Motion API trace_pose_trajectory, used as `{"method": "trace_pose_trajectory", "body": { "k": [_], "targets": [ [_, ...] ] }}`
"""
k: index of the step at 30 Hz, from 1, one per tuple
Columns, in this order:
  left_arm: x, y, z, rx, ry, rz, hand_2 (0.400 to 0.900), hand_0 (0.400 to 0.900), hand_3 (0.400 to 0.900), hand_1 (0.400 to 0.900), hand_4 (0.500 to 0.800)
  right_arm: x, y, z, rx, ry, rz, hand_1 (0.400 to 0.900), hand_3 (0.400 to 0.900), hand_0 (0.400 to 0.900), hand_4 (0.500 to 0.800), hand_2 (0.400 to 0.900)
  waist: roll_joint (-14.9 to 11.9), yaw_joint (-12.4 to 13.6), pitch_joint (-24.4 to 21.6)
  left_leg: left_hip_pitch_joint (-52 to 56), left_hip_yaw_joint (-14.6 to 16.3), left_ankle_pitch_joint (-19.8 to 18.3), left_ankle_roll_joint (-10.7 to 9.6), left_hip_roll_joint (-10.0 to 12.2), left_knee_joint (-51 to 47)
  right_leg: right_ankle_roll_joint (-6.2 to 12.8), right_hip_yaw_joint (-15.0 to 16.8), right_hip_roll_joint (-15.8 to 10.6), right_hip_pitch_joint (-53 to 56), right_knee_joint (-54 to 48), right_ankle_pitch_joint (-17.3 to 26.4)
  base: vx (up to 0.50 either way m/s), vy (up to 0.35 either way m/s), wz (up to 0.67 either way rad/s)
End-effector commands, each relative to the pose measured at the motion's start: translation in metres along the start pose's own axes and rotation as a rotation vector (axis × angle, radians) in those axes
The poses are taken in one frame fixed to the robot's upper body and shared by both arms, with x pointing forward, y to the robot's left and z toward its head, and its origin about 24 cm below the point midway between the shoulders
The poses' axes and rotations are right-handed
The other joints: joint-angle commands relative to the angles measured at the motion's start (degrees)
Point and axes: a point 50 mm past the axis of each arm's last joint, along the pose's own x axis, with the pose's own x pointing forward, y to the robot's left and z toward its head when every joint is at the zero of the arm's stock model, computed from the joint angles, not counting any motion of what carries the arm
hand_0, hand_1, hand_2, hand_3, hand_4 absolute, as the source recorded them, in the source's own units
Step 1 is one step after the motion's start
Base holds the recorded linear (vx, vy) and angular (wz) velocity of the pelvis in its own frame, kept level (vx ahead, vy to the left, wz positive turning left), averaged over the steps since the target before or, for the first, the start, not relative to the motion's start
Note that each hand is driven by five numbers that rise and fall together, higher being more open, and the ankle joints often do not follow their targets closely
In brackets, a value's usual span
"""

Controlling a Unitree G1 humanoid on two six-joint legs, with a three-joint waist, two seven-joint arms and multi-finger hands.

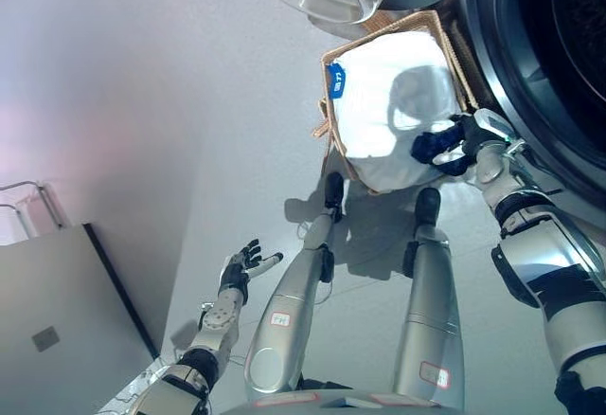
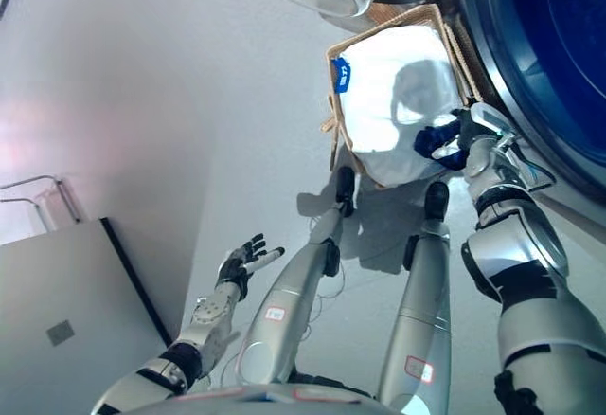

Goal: Put the clothes in the basket into the washing machine.

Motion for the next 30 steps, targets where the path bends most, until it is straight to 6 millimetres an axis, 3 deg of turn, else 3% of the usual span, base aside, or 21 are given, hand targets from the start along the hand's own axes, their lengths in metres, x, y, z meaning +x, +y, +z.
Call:
{"method": "trace_pose_trajectory", "body": {
  "k": [1,8,11,14,15,16,30],
  "targets": [
    [-0.006,0.013,-0.01,0.012,0.013,0.047,0.9,0.9,0.9,0.9,0.8,-0.002,-0.058,-0.041,-0.06,0.14,-0.142,0.9,0.9,0.9,0.8,0.9,3.9,1.46,-0.1,-4.12,0.14,-9.35,2.0,-3.85,6.56,-0.36,-1.34,-1.38,1.02,-12.37,6.04,-0.03,0.009,0.15],
    [-0.008,0.01,-0.009,0.016,-0.016,0.046,0.9,0.9,0.9,0.9,0.8,-0.008,-0.074,-0.068,-0.119,0.2,-0.191,0.9,0.9,0.9,0.8,0.9,4.71,2.83,-1.59,-7.16,0.36,-9.66,2.1,-4.52,8.86,-0.61,-0.85,-2.07,-1.88,-9.33,5.07,-0.01,-0.003,0.11],
    [-0.007,0.01,-0.005,0.022,-0.033,0.05,0.9,0.9,0.9,0.9,0.8,-0.009,-0.062,-0.074,-0.103,0.213,-0.167,0.9,0.9,0.9,0.8,0.9,4.63,2.87,-1.88,-7.14,0.29,-9.83,2.05,-4.56,8.9,-0.65,-0.93,-2.06,-1.84,-9.18,4.93,0.02,-0.013,0.06],
    [-0.007,0.012,-0.006,0.019,-0.03,0.064,0.9,0.9,0.9,0.9,0.8,-0.008,-0.062,-0.069,-0.141,0.189,-0.18,0.9,0.9,0.9,0.8,0.9,4.36,2.91,-2.09,-7.04,0.19,-9.84,1.92,-4.66,8.92,-0.66,-0.92,-2.11,-1.61,-9.21,4.82,0.01,-0.003,0.02],
    [-0.007,0.012,-0.003,0.021,-0.041,0.069,0.9,0.9,0.9,0.9,0.8,-0.008,-0.06,-0.068,-0.145,0.179,-0.175,0.755,0.755,0.755,0.713,0.755,4.28,2.94,-2.13,-6.9,0.11,-9.89,1.9,-4.63,8.78,-0.63,-0.91,-2.14,-1.36,-9.29,4.81,0.01,-0.011,0.04],
    [-0.006,0.012,-0.001,0.026,-0.052,0.07,0.9,0.9,0.9,0.9,0.8,-0.008,-0.055,-0.069,-0.15,0.177,-0.155,0.4,0.4,0.4,0.5,0.4,4.2,2.89,-2.15,-6.78,0.05,-9.97,1.9,-4.7,8.75,-0.65,-1.0,-2.17,-1.19,-9.25,4.76,0.0,0.0,0.0],
    [-0.004,0.014,-0.003,0.025,-0.033,0.086,0.9,0.9,0.9,0.9,0.8,-0.009,-0.042,-0.071,-0.156,0.181,-0.117,0.4,0.4,0.4,0.5,0.4,3.47,2.42,-2.59,-3.98,-0.21,-10.19,1.75,-4.99,7.7,-0.5,-1.42,-2.42,1.95,-10.47,4.58,0.02,0.008,0.0]
  ]
}}
